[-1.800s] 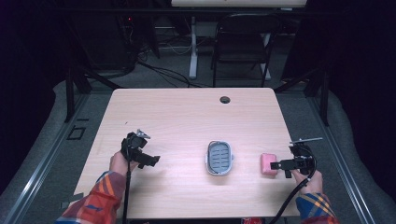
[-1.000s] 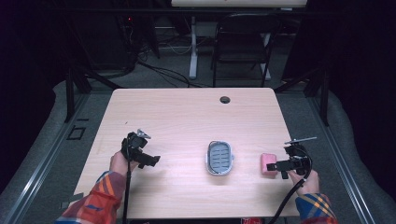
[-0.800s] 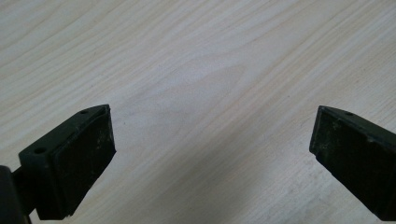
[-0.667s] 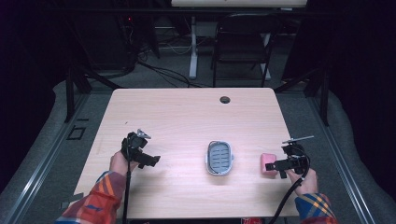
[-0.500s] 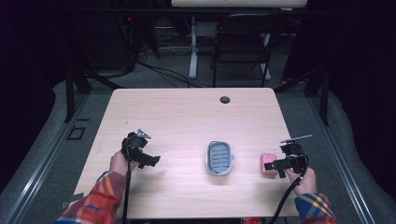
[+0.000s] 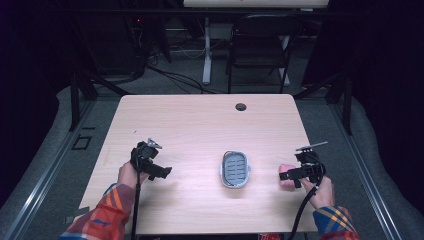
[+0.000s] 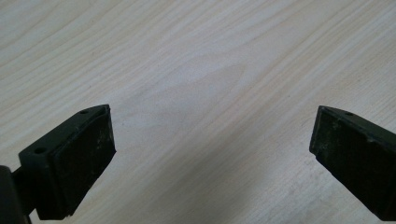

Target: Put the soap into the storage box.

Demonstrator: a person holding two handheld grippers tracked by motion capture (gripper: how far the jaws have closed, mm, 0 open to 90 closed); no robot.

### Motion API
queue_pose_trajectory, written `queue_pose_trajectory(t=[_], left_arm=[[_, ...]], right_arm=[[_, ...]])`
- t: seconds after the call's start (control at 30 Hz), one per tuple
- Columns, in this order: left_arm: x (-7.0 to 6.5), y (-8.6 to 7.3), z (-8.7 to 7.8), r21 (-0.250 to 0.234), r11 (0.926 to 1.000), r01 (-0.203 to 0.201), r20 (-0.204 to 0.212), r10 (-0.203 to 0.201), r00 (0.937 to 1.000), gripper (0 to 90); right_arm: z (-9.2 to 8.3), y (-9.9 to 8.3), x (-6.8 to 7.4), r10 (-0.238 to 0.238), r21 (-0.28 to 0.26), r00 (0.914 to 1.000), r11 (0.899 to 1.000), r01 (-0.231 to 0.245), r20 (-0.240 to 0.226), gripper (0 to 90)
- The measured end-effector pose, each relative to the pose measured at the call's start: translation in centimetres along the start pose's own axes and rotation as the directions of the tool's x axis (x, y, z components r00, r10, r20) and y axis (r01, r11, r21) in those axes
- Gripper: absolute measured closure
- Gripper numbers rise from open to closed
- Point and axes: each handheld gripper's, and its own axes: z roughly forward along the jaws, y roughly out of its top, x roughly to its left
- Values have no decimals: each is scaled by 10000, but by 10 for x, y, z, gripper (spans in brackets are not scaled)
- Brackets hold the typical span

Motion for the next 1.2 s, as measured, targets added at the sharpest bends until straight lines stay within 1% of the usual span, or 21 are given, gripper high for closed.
queue_pose_trajectory(t=[0.1, 0.17, 0.2, 0.23, 0.27, 0.3, 0.33, 0.43, 0.47, 0.57, 0.63, 0.7, 0.73, 0.8, 0.87, 0.93, 1.03, 1.07, 1.13, 1.17, 1.2], left_arm=[[0, 0, 0, 14, 10000, -1, -14, 1, 10000, 2], [0, 0, 0, 21, 10000, -7, -10, 7, 10000, 2], [0, 0, 0, 42, 10000, 0, -10, 0, 10000, 2], [0, 0, 0, 42, 10000, 0, -10, 0, 10000, 2], [0, 0, 0, 48, 10000, 2, 0, -2, 10000, 2], [0, 0, 0, 48, 10000, 2, 0, -2, 10000, 2], [0, 0, 0, 47, 10000, 1, -1, -1, 10000, 2], [0, 0, 1, 54, 10000, -13, 4, 12, 10000, 2], [0, 0, 1, 52, 10000, -11, 6, 11, 10000, 2], [0, 0, 1, 51, 10000, -20, 18, 20, 10000, 2], [0, 0, 0, 53, 10000, -29, 27, 28, 10000, 2], [0, 0, 0, 54, 10000, -30, 32, 30, 10000, 2], [0, 0, 1, 44, 10000, -20, 38, 20, 10000, 2], [0, 0, 1, 51, 10000, -31, 39, 31, 10000, 2], [0, 0, 1, 60, 10000, -41, 43, 40, 10000, 2], [0, 0, 1, 55, 10000, -43, 34, 42, 10000, 2], [0, 0, 1, 68, 10000, -51, 39, 50, 10000, 2], [0, 0, 1, 54, 10000, -36, 38, 36, 10000, 2], [0, 0, 0, 37, 10000, -35, 31, 35, 10000, 2], [0, 0, 0, 37, 10000, -35, 31, 35, 10000, 2], [0, 0, 0, 38, 10000, -38, 29, 38, 10000, 2]], right_arm=[[2, 2, 2, 19, 90, 10000, 10000, -19, 65, 0], [3, 3, 1, 74, 134, 10000, 9999, -73, -14, 0], [4, 4, 1, 278, 143, 9996, 9995, -277, -13, 0], [4, 4, 1, 278, 143, 9996, 9995, -277, -13, 0], [7, 5, 0, 474, 86, 9989, 9988, -473, -51, 0], [7, 5, 0, 474, 86, 9989, 9988, -473, -51, 0], [8, 8, -1, 477, 366, 9989, 9982, -476, -17, 0], [10, 10, -2, 490, 458, 9988, 9977, -492, 57, 0], [12, 12, -1, 635, 619, 9979, 9960, -642, 135, 0], [15, 14, -2, 659, 671, 9977, 9955, -669, 165, 0], [19, 17, -2, 723, 1025, 9972, 9920, -741, 208, 0], [20, 18, -3, 665, 1168, 9976, 9908, -684, 206, 0], [20, 20, -4, 834, 1289, 9963, 9880, -857, 227, 0], [21, 22, -5, 827, 1333, 9960, 9873, -863, 326, 0], [22, 24, -5, 721, 1596, 9963, 9840, -787, 464, 0], [24, 25, -5, 872, 1489, 9956, 9846, -913, 338, 0], [24, 26, -4, 875, 1540, 9952, 9837, -932, 437, 0], [24, 28, -3, 780, 1721, 9956, 9813, -859, 522, 0], [26, 28, -2, 803, 1726, 9950, 9809, -894, 595, 10], [25, 29, -2, 652, 1944, 9955, 9778, -776, 692, 25], [25, 29, -2, 652, 1944, 9955, 9778, -776, 692, 25]])
